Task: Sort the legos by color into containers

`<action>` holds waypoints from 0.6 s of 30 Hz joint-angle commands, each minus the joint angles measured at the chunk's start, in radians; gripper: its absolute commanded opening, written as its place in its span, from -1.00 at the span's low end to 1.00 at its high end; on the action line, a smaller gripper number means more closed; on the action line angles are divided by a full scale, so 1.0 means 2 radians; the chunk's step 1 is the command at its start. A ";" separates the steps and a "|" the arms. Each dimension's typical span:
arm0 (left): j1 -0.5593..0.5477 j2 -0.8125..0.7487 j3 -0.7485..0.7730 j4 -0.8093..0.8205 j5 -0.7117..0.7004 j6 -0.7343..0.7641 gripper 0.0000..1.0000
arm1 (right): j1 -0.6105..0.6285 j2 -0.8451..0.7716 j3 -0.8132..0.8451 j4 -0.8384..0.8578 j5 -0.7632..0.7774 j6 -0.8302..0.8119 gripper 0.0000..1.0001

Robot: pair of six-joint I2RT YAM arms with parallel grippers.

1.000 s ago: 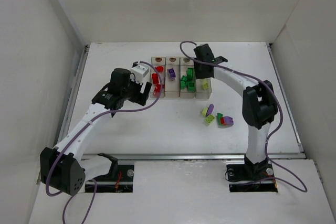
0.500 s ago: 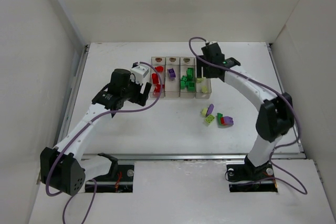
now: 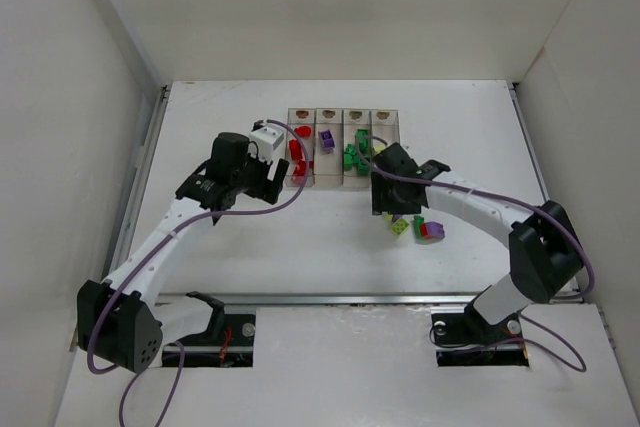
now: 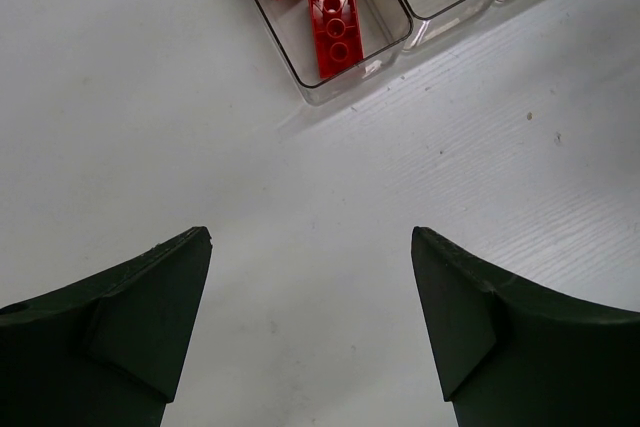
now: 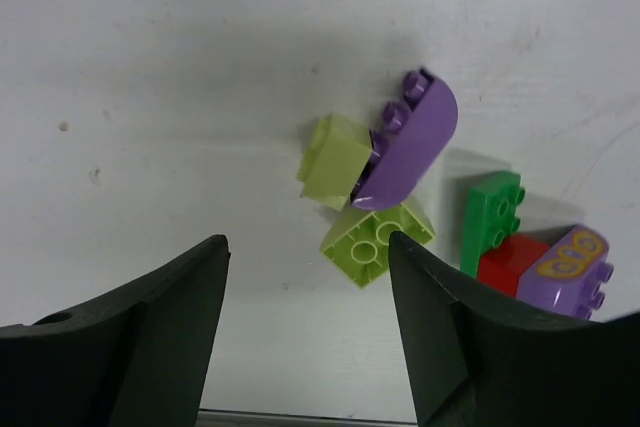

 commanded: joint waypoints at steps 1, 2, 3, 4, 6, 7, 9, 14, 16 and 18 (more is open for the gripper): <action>0.003 -0.010 -0.001 0.013 0.007 0.003 0.58 | -0.002 -0.022 -0.012 -0.013 -0.017 0.066 0.42; 0.003 -0.010 -0.001 0.013 0.007 0.003 0.58 | -0.002 -0.022 -0.012 -0.019 -0.017 0.073 0.42; 0.003 -0.010 -0.001 0.013 0.007 0.003 0.58 | -0.002 -0.022 -0.019 -0.024 -0.017 0.079 0.37; 0.003 -0.010 -0.001 0.013 0.003 0.003 0.58 | -0.002 -0.022 -0.025 -0.028 -0.021 0.089 0.35; 0.003 -0.010 -0.001 0.013 0.003 0.003 0.58 | 0.002 -0.022 -0.032 -0.034 -0.022 0.093 0.32; 0.003 -0.010 -0.001 0.013 0.003 0.003 0.58 | 0.002 -0.017 -0.039 -0.034 -0.022 0.099 0.32; 0.003 -0.010 -0.001 0.013 0.003 0.003 0.58 | 0.002 -0.009 -0.039 -0.028 -0.022 0.104 0.32; 0.003 -0.010 -0.001 0.013 0.003 0.003 0.58 | 0.002 0.021 -0.034 -0.038 -0.010 0.121 0.18; 0.003 -0.014 -0.001 0.013 0.003 0.003 0.58 | 0.002 0.017 -0.041 -0.038 -0.004 0.126 0.15; 0.003 -0.015 -0.001 0.013 0.003 0.003 0.58 | 0.002 0.009 -0.047 -0.046 0.002 0.126 0.15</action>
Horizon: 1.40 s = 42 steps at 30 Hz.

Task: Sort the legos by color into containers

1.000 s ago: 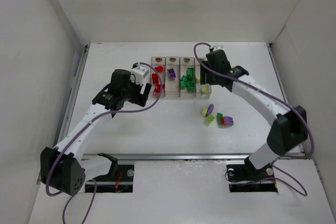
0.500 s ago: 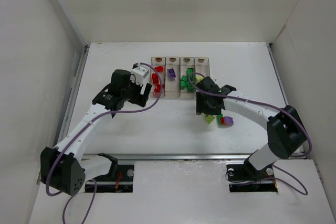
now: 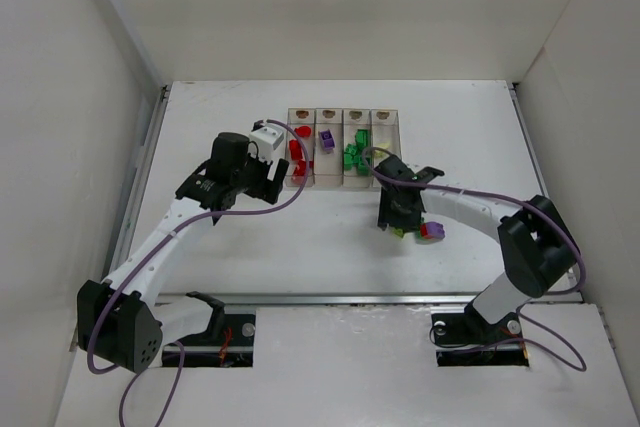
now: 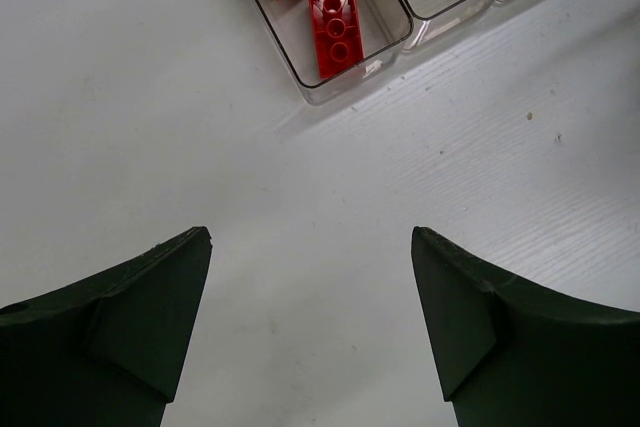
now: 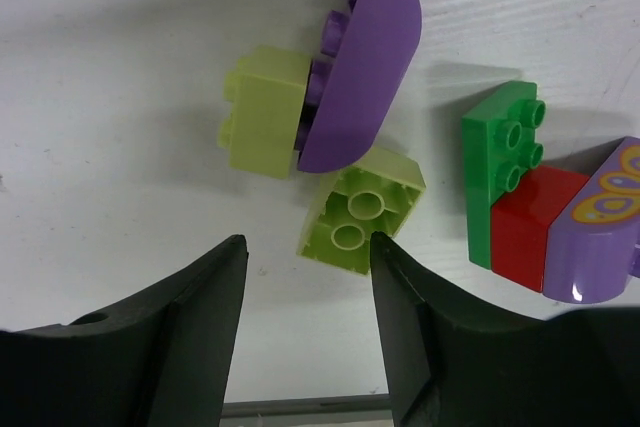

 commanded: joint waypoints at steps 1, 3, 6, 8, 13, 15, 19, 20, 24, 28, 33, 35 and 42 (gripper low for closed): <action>0.003 -0.015 -0.001 0.013 -0.002 0.003 0.58 | 0.004 -0.016 -0.005 -0.013 0.016 0.017 0.15; 0.003 -0.015 -0.005 0.013 -0.002 0.003 0.58 | 0.004 -0.016 -0.005 -0.020 0.027 0.022 0.15; 0.003 -0.015 -0.005 0.013 -0.002 0.003 0.58 | 0.004 -0.027 -0.010 -0.031 0.037 0.027 0.15; 0.003 -0.010 -0.005 0.013 0.003 0.003 0.58 | 0.004 -0.036 -0.010 -0.035 0.037 0.027 0.18; 0.003 -0.010 -0.005 0.013 0.003 0.003 0.58 | 0.009 -0.046 -0.006 -0.045 0.051 0.011 0.20; 0.003 -0.010 -0.005 0.013 0.003 0.003 0.58 | 0.009 -0.046 -0.005 -0.039 0.051 -0.013 0.23; 0.003 -0.010 -0.005 0.013 0.003 0.003 0.58 | 0.009 -0.042 -0.005 -0.006 0.040 -0.074 0.23; 0.003 -0.010 -0.005 0.013 0.003 0.003 0.58 | 0.009 -0.036 -0.005 -0.001 0.040 -0.082 0.23; 0.003 -0.014 -0.005 0.013 0.003 0.003 0.58 | 0.009 -0.025 -0.005 0.029 0.035 -0.112 0.23; 0.003 -0.020 -0.005 0.013 0.003 0.007 0.58 | 0.009 0.002 -0.001 0.034 0.030 -0.118 0.18; 0.003 -0.020 -0.010 0.013 0.003 0.007 0.58 | 0.009 0.025 -0.001 0.034 0.035 -0.112 0.18; 0.003 -0.020 -0.010 0.013 0.003 0.007 0.58 | 0.009 0.036 -0.001 0.034 0.035 -0.112 0.10; 0.003 -0.024 -0.010 0.013 0.003 0.007 0.58 | 0.014 0.035 0.004 0.043 0.009 -0.112 -0.84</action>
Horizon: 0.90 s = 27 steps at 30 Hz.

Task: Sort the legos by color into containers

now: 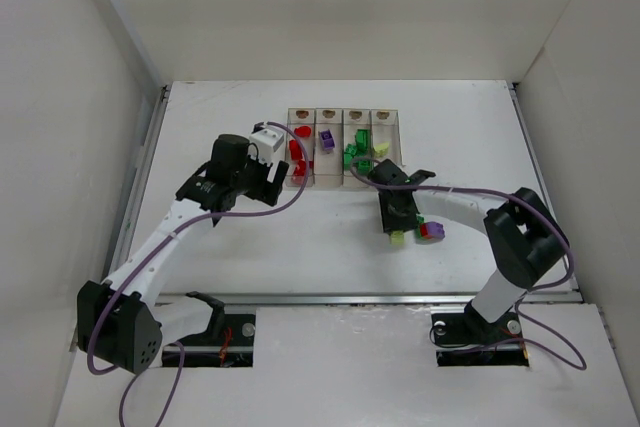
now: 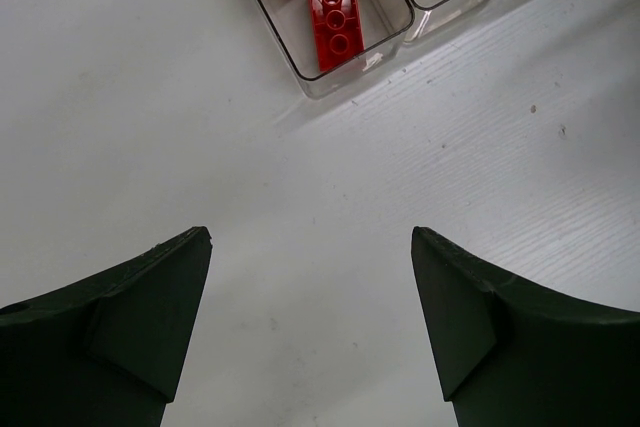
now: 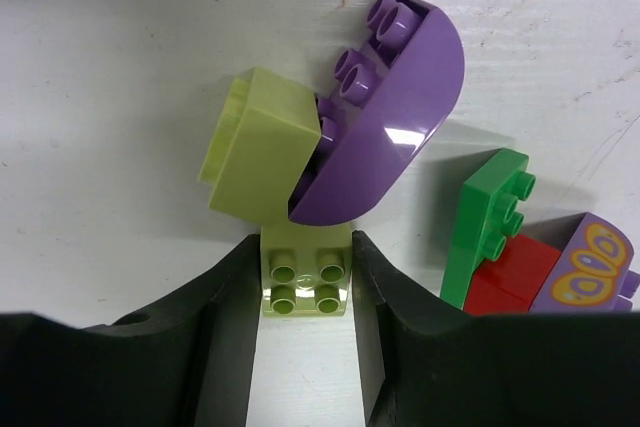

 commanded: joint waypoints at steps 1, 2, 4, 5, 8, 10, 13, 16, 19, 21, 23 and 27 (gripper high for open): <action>0.003 -0.022 -0.002 0.011 0.003 0.004 0.58 | 0.008 -0.006 0.013 0.016 -0.018 -0.001 -0.90; 0.003 -0.022 -0.002 0.011 0.003 0.004 0.58 | 0.013 -0.011 0.013 0.016 -0.024 -0.001 -1.00; 0.003 -0.022 -0.002 0.011 0.003 0.004 0.58 | 0.013 -0.027 0.008 0.016 -0.033 -0.001 -1.00; 0.003 -0.022 -0.002 0.011 0.003 0.004 0.58 | 0.018 -0.034 0.008 0.016 -0.046 -0.001 -1.00; 0.003 -0.022 -0.002 0.011 0.003 0.004 0.58 | 0.038 -0.075 0.029 0.016 -0.073 -0.033 -1.00; 0.003 -0.017 -0.002 0.011 0.003 0.004 0.58 | 0.044 -0.100 0.056 0.027 -0.079 -0.045 -1.00; 0.003 -0.012 -0.002 0.011 0.003 0.004 0.58 | 0.040 -0.118 0.110 0.046 -0.005 -0.046 -1.00; 0.003 -0.006 -0.002 0.011 0.003 0.004 0.58 | -0.002 -0.065 0.160 0.073 0.017 -0.079 -1.00; 0.003 -0.006 0.003 0.011 0.003 0.004 0.58 | -0.040 0.052 0.272 0.044 0.022 -0.110 -1.00; 0.003 -0.006 0.003 0.011 -0.002 0.004 0.58 | -0.073 0.131 0.365 0.009 0.032 -0.122 -1.00; 0.008 -0.012 0.003 0.011 -0.007 0.004 0.58 | -0.095 0.167 0.411 0.002 0.042 -0.132 -1.00; 0.027 -0.022 -0.003 0.011 -0.007 0.004 0.58 | -0.105 0.217 0.483 -0.008 0.067 -0.154 -0.96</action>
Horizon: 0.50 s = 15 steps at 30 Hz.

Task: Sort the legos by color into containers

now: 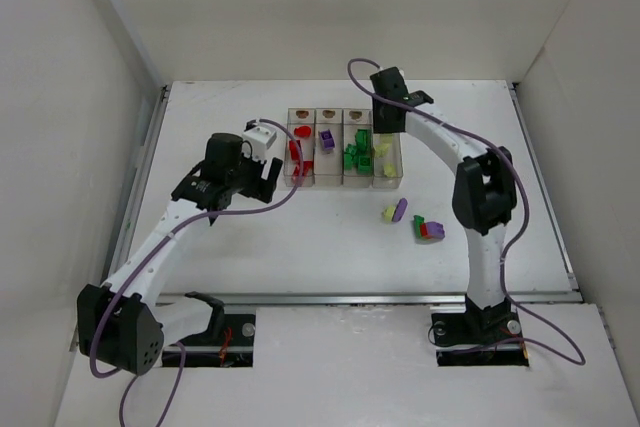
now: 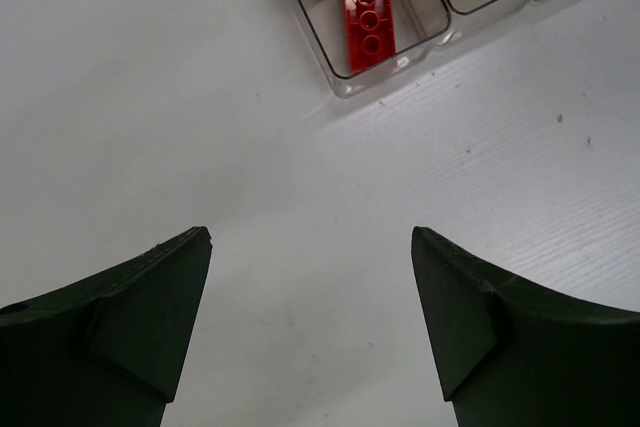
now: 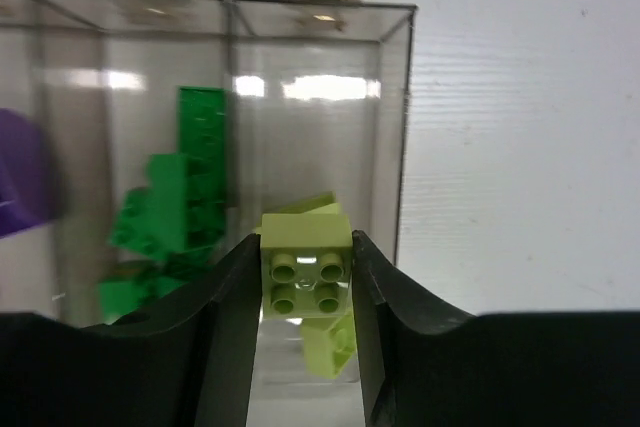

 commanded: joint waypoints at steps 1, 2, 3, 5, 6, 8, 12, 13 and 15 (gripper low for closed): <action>0.015 -0.018 -0.003 0.011 -0.004 0.003 0.58 | -0.002 0.013 0.053 -0.037 0.031 -0.033 -0.91; 0.015 -0.018 -0.003 0.011 -0.004 0.003 0.58 | -0.002 0.018 0.053 -0.037 0.036 -0.034 -0.85; 0.015 -0.018 -0.003 0.011 -0.004 0.003 0.58 | -0.006 0.018 0.059 -0.042 0.036 -0.034 -0.58; 0.015 -0.018 -0.003 0.011 -0.004 0.003 0.58 | -0.006 0.018 0.053 -0.042 0.036 -0.034 -0.07; 0.015 -0.018 -0.003 0.011 -0.004 0.003 0.58 | -0.006 0.018 0.049 -0.042 0.036 -0.034 0.18; 0.015 -0.012 -0.003 0.011 -0.004 0.003 0.58 | -0.006 0.007 0.036 -0.042 0.025 -0.034 0.49; 0.015 -0.007 -0.003 0.011 0.005 0.003 0.58 | -0.006 -0.043 -0.003 -0.031 0.001 -0.034 0.57; 0.015 -0.003 -0.003 0.011 0.010 0.003 0.58 | -0.006 -0.057 -0.014 -0.031 -0.005 -0.028 0.57; 0.015 -0.002 -0.003 0.011 0.010 0.003 0.58 | -0.006 -0.104 -0.052 -0.031 -0.005 -0.007 0.57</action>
